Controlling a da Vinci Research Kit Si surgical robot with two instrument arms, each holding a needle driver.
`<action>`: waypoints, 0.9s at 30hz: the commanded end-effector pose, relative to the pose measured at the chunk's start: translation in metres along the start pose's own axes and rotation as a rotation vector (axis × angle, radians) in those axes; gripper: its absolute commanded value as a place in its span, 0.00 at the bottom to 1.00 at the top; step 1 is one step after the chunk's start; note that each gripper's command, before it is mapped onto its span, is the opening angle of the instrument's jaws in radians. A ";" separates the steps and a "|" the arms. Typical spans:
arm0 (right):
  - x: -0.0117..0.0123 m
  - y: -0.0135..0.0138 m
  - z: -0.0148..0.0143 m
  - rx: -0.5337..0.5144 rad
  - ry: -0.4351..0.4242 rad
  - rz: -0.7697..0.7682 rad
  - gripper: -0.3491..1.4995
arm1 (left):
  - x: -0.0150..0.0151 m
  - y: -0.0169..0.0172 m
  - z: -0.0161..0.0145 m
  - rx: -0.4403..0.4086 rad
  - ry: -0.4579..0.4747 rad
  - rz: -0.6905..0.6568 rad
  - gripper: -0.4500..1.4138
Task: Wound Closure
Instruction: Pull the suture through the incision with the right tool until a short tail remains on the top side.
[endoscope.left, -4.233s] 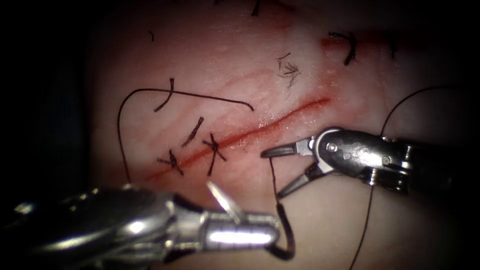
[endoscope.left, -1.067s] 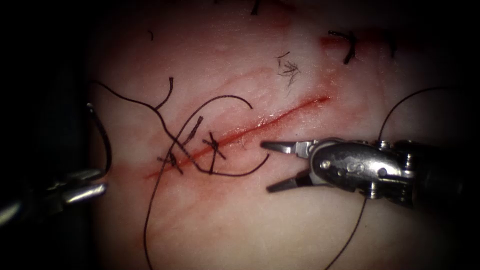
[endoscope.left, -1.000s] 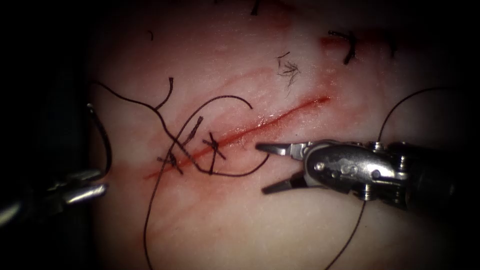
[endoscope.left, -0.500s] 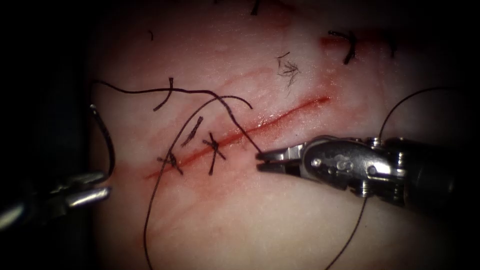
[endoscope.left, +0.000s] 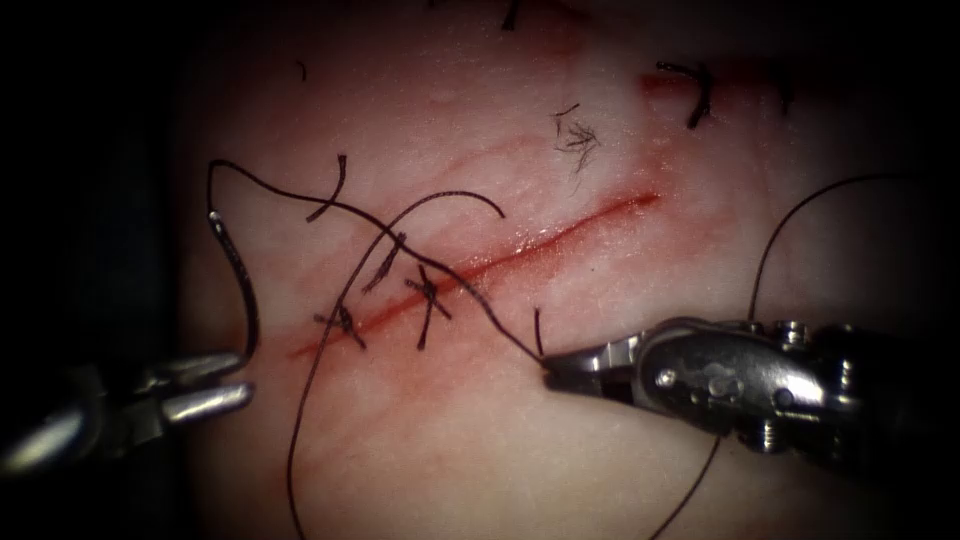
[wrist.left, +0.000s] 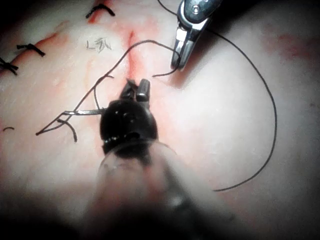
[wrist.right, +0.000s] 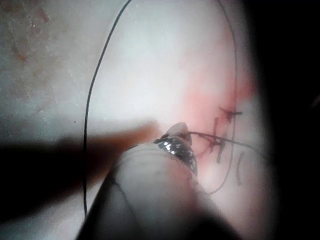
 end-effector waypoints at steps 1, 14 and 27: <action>0.0001 0.0011 0.0009 -0.009 0.008 0.005 0.00 | 0.0000 -0.0002 0.0006 -0.002 0.003 0.002 0.05; 0.0018 -0.0033 0.0000 0.110 0.104 0.094 0.00 | -0.0001 -0.0002 0.0006 -0.002 0.003 0.003 0.05; 0.0096 -0.0108 -0.0013 0.225 0.157 0.130 0.00 | -0.0001 0.0013 0.0008 -0.055 -0.015 0.008 0.05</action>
